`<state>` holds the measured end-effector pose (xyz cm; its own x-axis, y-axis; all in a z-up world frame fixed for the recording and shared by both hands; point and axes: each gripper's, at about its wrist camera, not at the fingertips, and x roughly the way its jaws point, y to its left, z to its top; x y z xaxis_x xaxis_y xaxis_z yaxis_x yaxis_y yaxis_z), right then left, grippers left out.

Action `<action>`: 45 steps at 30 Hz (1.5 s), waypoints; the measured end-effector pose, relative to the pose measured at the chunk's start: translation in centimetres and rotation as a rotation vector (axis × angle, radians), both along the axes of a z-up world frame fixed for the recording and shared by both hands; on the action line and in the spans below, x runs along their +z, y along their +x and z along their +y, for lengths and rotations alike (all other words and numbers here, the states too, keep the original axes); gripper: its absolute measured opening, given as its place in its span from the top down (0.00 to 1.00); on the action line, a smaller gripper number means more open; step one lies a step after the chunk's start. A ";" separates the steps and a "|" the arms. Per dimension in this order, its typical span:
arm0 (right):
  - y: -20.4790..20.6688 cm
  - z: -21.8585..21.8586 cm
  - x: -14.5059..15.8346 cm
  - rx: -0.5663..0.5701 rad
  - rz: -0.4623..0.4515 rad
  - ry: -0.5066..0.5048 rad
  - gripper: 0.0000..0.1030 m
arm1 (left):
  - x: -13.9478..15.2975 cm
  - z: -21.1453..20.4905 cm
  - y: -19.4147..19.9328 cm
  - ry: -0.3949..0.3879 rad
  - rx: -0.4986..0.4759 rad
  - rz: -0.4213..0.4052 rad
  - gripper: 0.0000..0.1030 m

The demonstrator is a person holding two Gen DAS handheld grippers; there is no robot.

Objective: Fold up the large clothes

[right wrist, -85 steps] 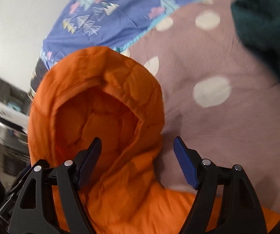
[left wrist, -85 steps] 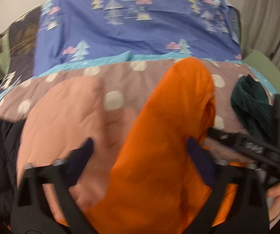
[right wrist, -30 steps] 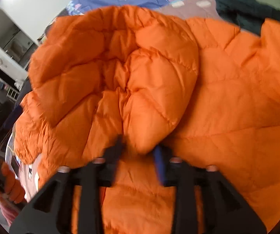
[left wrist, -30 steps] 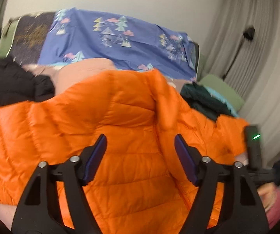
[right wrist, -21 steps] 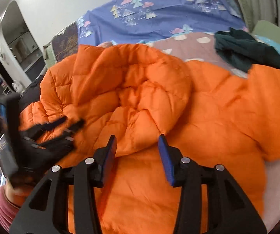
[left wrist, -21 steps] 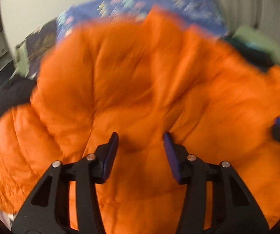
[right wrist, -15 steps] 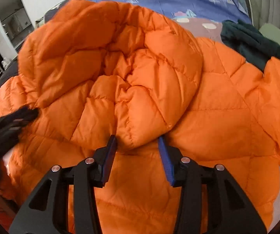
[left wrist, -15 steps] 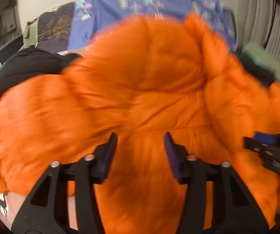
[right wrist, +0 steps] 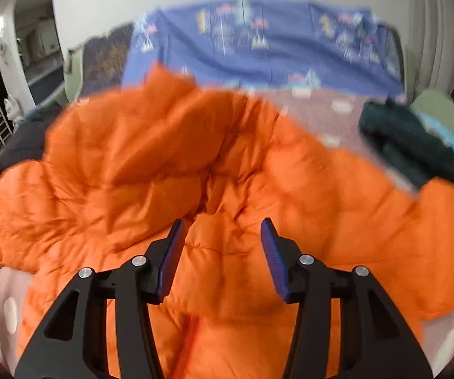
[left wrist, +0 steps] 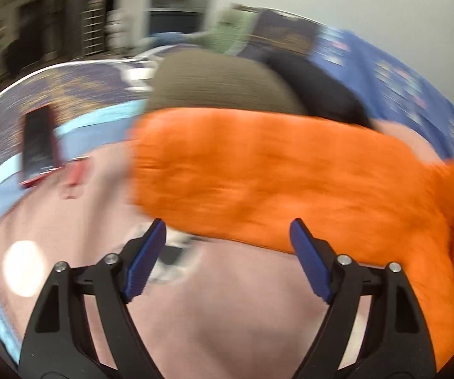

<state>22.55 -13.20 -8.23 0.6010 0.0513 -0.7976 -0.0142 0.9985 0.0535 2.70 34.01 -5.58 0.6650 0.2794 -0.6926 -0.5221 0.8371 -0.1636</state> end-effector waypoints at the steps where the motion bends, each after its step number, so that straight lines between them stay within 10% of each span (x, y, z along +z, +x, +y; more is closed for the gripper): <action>1: 1.0 0.5 -2.4 -0.009 0.069 -0.028 0.42 | -0.2 1.9 -0.4 0.010 0.053 0.007 0.15; 5: 0.3 2.6 -3.7 0.007 -0.006 -0.172 0.38 | -2.3 7.4 0.0 -0.007 0.138 0.082 0.14; 12: 0.5 1.6 -3.4 0.010 -0.011 -0.109 0.37 | -6.2 9.7 3.1 -0.155 0.054 0.088 0.16; 14: 0.3 1.4 -3.4 0.010 -0.019 -0.114 0.37 | -6.4 9.9 3.5 -0.165 0.018 0.054 0.42; 16: 0.4 1.3 -3.6 0.010 -0.023 -0.111 0.37 | -6.4 9.5 3.8 -0.225 -0.035 0.049 0.90; 20: 0.2 1.6 -3.9 0.008 -0.026 -0.107 0.36 | -2.6 7.5 2.2 -0.205 -0.124 -0.059 0.93; 33: 0.0 1.3 -4.0 0.011 -0.025 -0.077 0.36 | 17.9 -10.3 1.4 -0.084 -0.644 -0.449 0.93; 45: -2.2 -4.4 0.5 0.036 -0.006 0.090 0.36 | 18.9 -32.6 9.5 -0.057 -1.055 -0.299 0.93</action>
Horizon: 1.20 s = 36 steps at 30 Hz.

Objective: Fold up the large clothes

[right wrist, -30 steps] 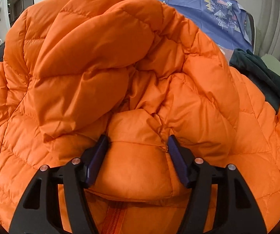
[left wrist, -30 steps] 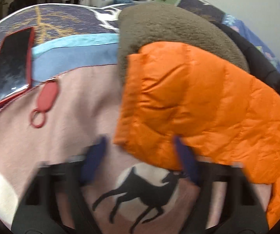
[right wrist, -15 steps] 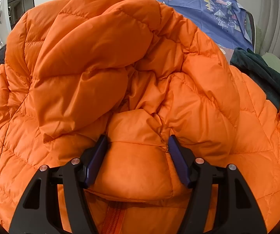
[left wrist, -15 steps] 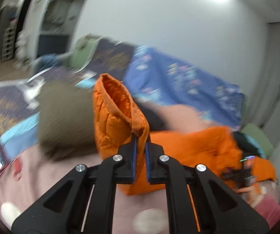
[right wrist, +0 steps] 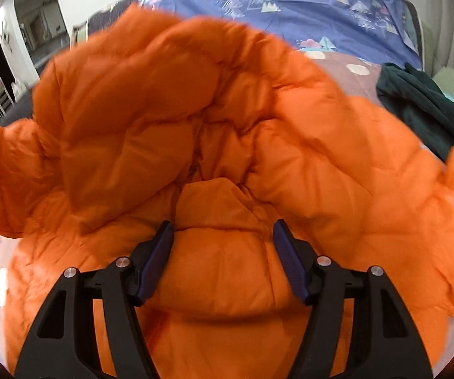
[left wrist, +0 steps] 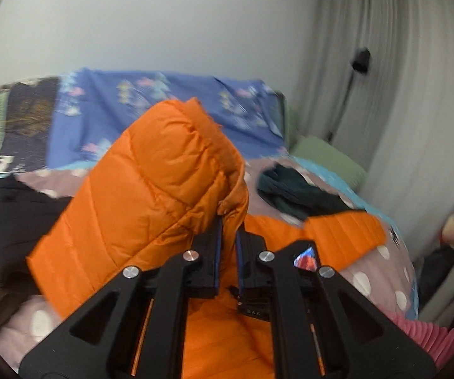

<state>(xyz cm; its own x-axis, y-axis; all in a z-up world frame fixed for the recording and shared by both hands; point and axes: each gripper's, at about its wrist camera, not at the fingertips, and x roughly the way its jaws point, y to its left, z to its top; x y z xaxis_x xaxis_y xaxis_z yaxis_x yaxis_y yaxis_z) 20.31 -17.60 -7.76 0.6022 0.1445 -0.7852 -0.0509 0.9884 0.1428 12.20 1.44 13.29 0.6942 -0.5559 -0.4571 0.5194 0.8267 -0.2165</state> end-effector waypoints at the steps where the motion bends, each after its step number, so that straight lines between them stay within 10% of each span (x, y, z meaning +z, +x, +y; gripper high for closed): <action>1: -0.6 -0.8 0.6 -0.008 -0.008 0.016 0.36 | -0.7 -2.0 0.3 0.010 -0.025 0.012 0.93; 11: -5.1 -6.8 1.9 -0.061 -0.037 0.051 0.36 | -8.1 -10.6 3.8 0.060 -0.090 0.155 0.93; 24: -8.1 -6.7 2.7 -0.012 -0.094 0.125 0.36 | -6.8 -12.4 5.3 -0.005 -0.110 0.174 0.93; 29: -9.8 -9.9 2.1 -0.100 -0.075 0.143 0.36 | -9.7 -17.8 6.0 0.015 -0.218 0.259 0.80; 31: -10.6 -11.7 1.6 -0.149 -0.063 0.135 0.36 | -11.2 -19.1 6.2 0.038 -0.218 0.296 0.60; 36: -11.3 -14.1 1.2 -0.181 -0.048 0.164 0.35 | -10.4 -17.6 3.8 0.019 -0.259 0.283 0.56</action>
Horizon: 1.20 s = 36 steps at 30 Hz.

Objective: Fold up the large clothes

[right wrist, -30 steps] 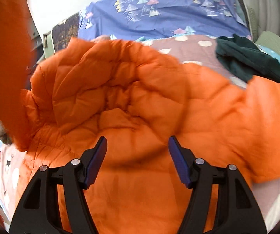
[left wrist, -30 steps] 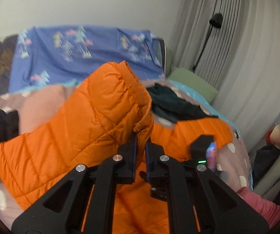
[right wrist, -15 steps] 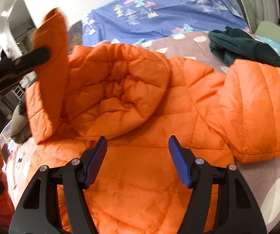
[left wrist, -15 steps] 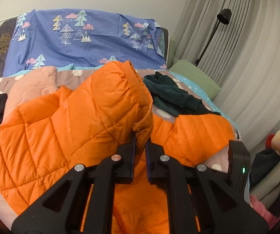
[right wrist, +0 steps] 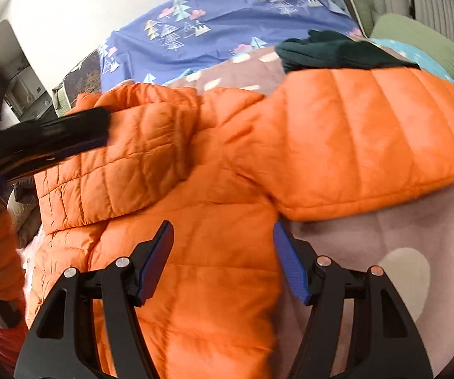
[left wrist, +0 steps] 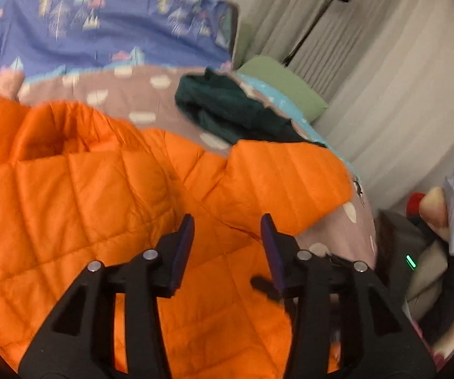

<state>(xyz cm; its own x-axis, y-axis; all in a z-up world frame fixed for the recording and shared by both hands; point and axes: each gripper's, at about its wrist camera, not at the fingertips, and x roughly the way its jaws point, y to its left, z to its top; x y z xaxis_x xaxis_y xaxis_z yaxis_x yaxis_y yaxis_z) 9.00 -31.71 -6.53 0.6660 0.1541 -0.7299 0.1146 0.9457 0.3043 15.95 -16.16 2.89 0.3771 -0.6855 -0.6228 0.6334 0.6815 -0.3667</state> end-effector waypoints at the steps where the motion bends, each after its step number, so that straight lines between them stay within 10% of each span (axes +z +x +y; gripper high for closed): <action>1: 0.4 -0.1 0.1 0.005 -0.002 0.011 0.36 | 0.9 1.1 -0.8 0.008 0.012 -0.055 0.55; 6: 4.7 1.0 0.6 0.078 -0.011 0.067 0.35 | 2.1 8.6 -2.4 0.105 0.182 -0.209 0.55; 12: 12.4 4.4 0.0 0.126 0.008 0.043 0.23 | -1.7 16.0 -0.9 0.244 0.368 -0.123 0.67; 14: 13.2 5.0 -0.2 0.120 0.036 0.081 0.44 | -2.6 18.1 -0.7 0.239 0.410 -0.086 0.67; 15: 13.3 5.6 0.1 0.137 0.056 0.052 0.94 | -2.9 19.1 -0.7 0.228 0.431 -0.069 0.67; 16: 12.8 5.6 0.7 0.114 0.045 0.030 0.95 | -3.0 19.9 -0.6 0.221 0.446 -0.061 0.67; 21: 9.6 3.2 4.3 -0.006 -0.074 -0.048 0.96 | -3.5 22.5 0.0 0.144 0.484 -0.018 0.75; 27: 11.3 1.1 -1.9 -0.064 0.124 -0.099 0.90 | -8.7 21.5 3.6 0.273 0.530 0.073 0.84; 36: 6.3 3.6 3.9 -0.048 -0.106 -0.189 0.69 | -5.4 23.9 1.5 0.151 0.575 -0.006 0.84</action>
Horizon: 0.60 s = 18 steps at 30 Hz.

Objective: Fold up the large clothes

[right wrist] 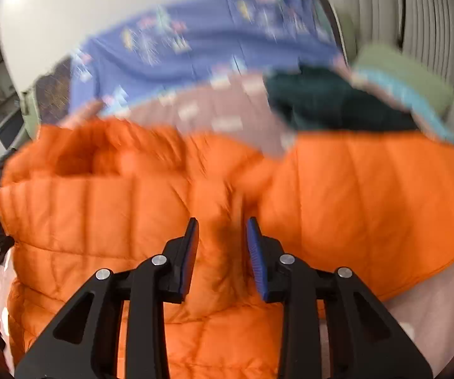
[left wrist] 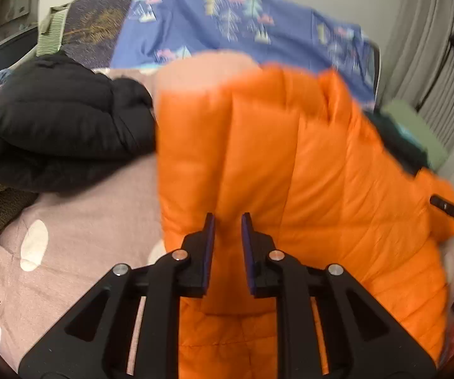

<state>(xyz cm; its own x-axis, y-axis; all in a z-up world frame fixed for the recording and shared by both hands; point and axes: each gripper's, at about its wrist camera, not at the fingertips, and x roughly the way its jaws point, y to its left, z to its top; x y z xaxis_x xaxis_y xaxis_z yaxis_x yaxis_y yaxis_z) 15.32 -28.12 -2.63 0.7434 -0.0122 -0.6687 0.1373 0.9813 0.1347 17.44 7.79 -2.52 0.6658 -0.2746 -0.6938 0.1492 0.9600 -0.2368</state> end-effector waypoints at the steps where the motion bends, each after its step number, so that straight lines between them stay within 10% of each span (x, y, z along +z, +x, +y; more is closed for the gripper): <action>1: 0.0 0.5 0.2 0.025 -0.007 0.011 0.69 | 0.6 0.6 -0.2 -0.036 0.005 -0.018 0.84; 8: 3.4 3.5 -6.5 0.100 0.186 0.033 0.69 | 0.7 -0.2 0.5 -0.056 -0.068 -0.033 0.93; 12: 3.8 3.9 -9.0 0.108 0.137 -0.017 0.68 | -4.2 -0.3 4.1 0.032 0.053 0.136 0.97; 18: 3.4 4.1 -9.0 0.112 0.123 -0.024 0.67 | -3.0 -0.7 3.3 0.045 0.085 0.096 0.97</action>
<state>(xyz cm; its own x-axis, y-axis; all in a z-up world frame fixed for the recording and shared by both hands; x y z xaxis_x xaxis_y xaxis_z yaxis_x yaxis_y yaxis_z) 18.69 -24.00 -11.66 0.6533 0.0490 -0.7555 0.0414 0.9941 0.1003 20.70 7.11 -5.55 0.6154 -0.1868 -0.7658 0.0454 0.9783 -0.2022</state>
